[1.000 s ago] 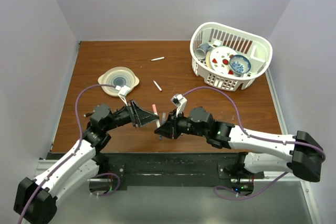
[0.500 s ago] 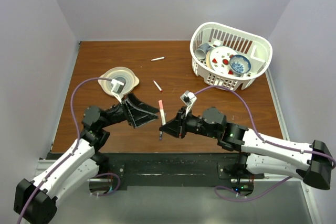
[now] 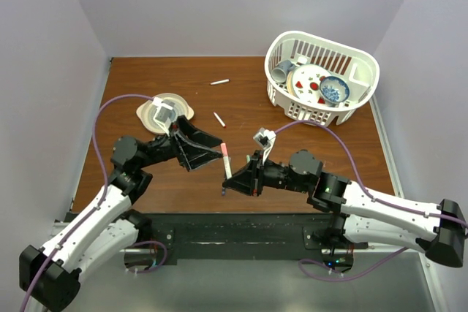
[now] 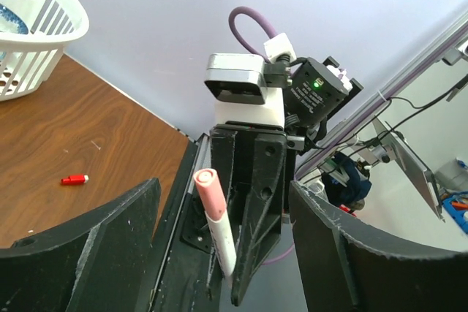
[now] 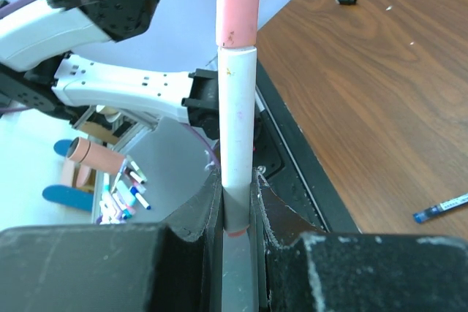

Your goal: Insert the pens into the pen caps

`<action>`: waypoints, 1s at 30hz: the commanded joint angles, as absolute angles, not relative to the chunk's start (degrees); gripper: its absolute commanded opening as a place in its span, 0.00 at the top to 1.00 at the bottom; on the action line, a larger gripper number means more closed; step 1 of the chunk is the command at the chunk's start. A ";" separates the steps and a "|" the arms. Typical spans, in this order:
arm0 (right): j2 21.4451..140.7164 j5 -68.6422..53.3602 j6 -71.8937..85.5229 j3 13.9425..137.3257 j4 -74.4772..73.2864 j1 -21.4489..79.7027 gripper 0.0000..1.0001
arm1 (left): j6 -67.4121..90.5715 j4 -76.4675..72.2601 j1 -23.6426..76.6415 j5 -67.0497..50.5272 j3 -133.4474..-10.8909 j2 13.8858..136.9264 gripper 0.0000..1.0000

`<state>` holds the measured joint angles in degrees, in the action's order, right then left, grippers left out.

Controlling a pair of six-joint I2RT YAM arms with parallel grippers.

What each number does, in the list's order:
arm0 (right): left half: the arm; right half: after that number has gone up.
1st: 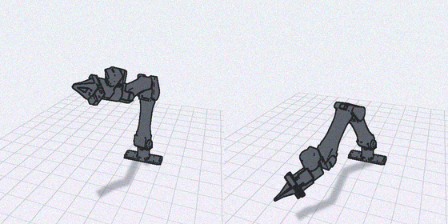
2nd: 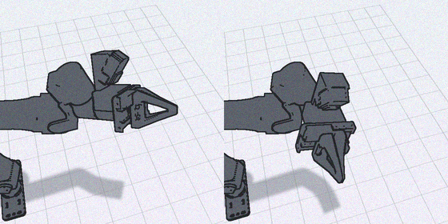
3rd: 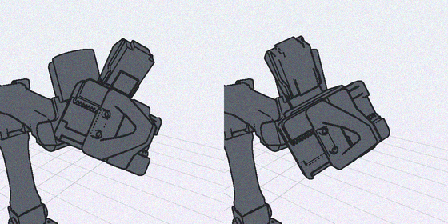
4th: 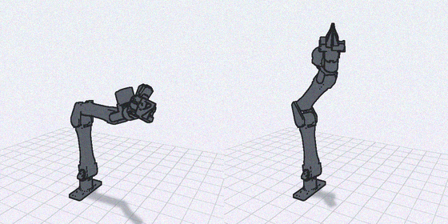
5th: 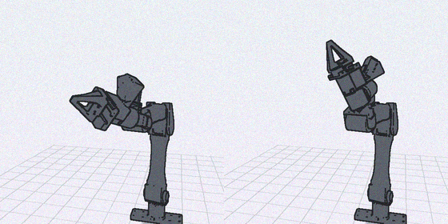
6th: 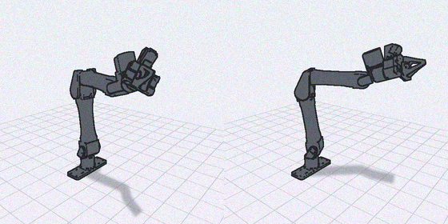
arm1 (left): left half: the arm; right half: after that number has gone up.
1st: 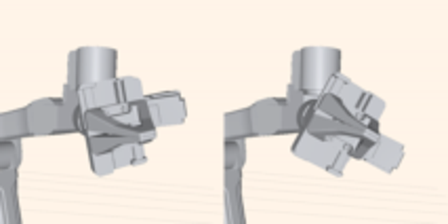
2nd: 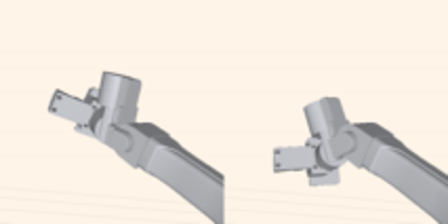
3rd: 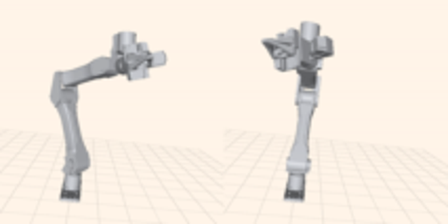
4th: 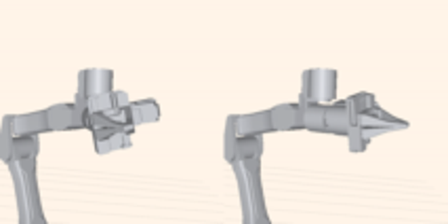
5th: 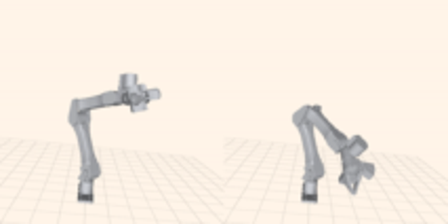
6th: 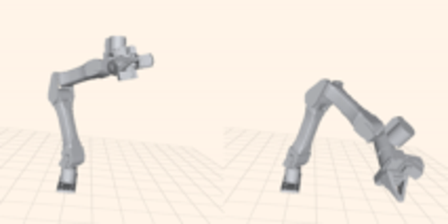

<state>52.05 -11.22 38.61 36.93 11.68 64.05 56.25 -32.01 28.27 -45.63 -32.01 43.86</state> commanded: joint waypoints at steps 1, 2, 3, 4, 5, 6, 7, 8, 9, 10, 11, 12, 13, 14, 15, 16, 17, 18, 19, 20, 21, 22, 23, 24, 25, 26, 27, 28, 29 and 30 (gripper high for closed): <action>51.33 -14.32 39.64 36.04 16.08 63.98 1.00 | 55.11 -35.59 28.39 -45.53 -32.70 44.82 0.26; 51.50 -14.59 39.73 36.04 16.26 63.98 1.00 | 55.37 -36.12 28.39 -45.61 -32.61 44.91 0.27; 51.59 -14.76 39.73 36.04 16.52 63.98 1.00 | 55.89 -37.43 28.39 -45.79 -32.43 45.26 0.28; 51.68 -14.94 39.73 36.04 16.61 63.98 1.00 | 56.07 -37.96 28.39 -45.88 -32.34 45.35 0.29; 51.77 -15.29 39.73 36.04 16.79 63.98 1.00 | 56.51 -38.49 28.39 -45.88 -32.26 45.44 0.31; 51.77 -15.38 39.81 36.04 16.96 63.98 1.00 | 56.69 -39.37 28.39 -46.05 -32.34 45.70 0.31; 51.94 -15.47 39.99 35.95 17.05 63.98 1.00 | 56.78 -39.72 28.39 -46.23 -32.26 45.70 0.32; 51.94 -15.64 40.08 35.95 17.40 63.98 1.00 | 57.04 -39.99 28.39 -46.23 -32.26 45.79 0.34; 52.29 -15.73 40.17 35.95 17.49 63.98 1.00 | 57.04 -40.43 28.39 -46.32 -32.26 46.05 0.35; 52.38 -15.91 40.34 35.95 17.66 63.98 1.00 | 57.13 -40.69 28.39 -46.58 -32.17 46.14 0.36; 52.56 -16.00 40.34 35.95 17.93 63.98 1.00 | 57.39 -40.87 28.39 -46.67 -31.99 46.23 0.37; 52.65 -16.17 40.43 35.95 18.02 64.07 1.00 | 57.48 -41.30 28.39 -46.84 -31.73 46.40 0.38; 52.73 -16.17 40.52 35.95 18.10 63.90 1.00 | 57.57 -41.57 28.39 -46.93 -31.55 46.41 0.39; 52.73 -16.17 40.60 35.86 18.37 63.98 1.00 | 57.74 -41.83 28.39 -46.93 -31.38 46.41 0.40; 52.82 -16.17 40.61 35.77 18.46 63.98 1.00 | 57.92 -42.36 28.39 -46.85 -30.94 46.49 0.40; 52.82 -16.17 40.69 35.68 18.54 63.98 1.00 | 58.01 -42.71 28.39 -46.85 -30.68 46.49 0.41; 53.00 -16.08 40.69 35.51 18.98 64.07 1.00 | 58.09 -43.06 28.39 -46.93 -30.41 46.67 0.41; 53.09 -16.17 40.95 35.51 19.16 63.99 1.00 | 58.44 -43.85 28.39 -47.02 -29.89 46.76 0.42; 53.17 -16.35 41.04 35.42 19.33 63.98 1.00 | 58.71 -44.29 28.39 -47.20 -29.71 46.84 0.42; 53.26 -16.26 41.04 35.33 19.51 63.98 1.00 | 58.88 -44.82 28.39 -47.37 -29.62 47.11 0.45; 53.35 -16.35 41.22 35.25 19.69 63.98 1.00 | 59.50 -45.96 28.39 -47.63 -29.27 47.37 0.48; 53.35 -16.35 41.39 35.24 19.77 64.07 1.00 | 59.76 -46.49 28.39 -48.07 -29.01 47.46 0.50; 53.35 -16.35 41.40 35.16 19.78 63.99 1.00 | 60.20 -46.84 28.39 -48.25 -28.57 47.72 0.53; 53.44 -16.26 41.40 35.24 19.78 63.98 1.00 | 60.38 -47.37 28.39 -48.25 -28.39 47.90 0.56; 53.44 -16.43 41.22 35.24 19.69 63.98 1.00 | 60.55 -47.81 28.48 -48.60 -28.21 48.07 0.60; 53.61 -16.44 41.13 35.42 19.60 64.07 1.00 | 61.17 -48.25 28.39 -48.86 -27.60 48.16 0.72; 53.70 -16.26 41.05 35.51 19.60 63.99 1.00 | 61.61 -49.47 28.39 -49.13 -27.25 48.25 0.79; 53.96 -16.26 41.04 35.51 19.60 63.98 1.00 | 62.31 -50.27 28.39 -49.83 -26.81 48.34 0.86; 53.96 -15.74 40.87 35.59 19.69 64.07 1.00 | 63.97 -51.14 28.39 -50.18 -25.85 48.17 1.00; 54.05 -15.21 40.78 35.60 19.60 63.99 1.00 | 64.94 -52.46 28.48 -50.36 -25.14 47.99 1.00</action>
<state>53.65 -15.16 40.99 35.44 16.29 64.01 61.36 -45.25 28.27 -48.03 -27.55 48.27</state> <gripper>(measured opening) 0.157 0.138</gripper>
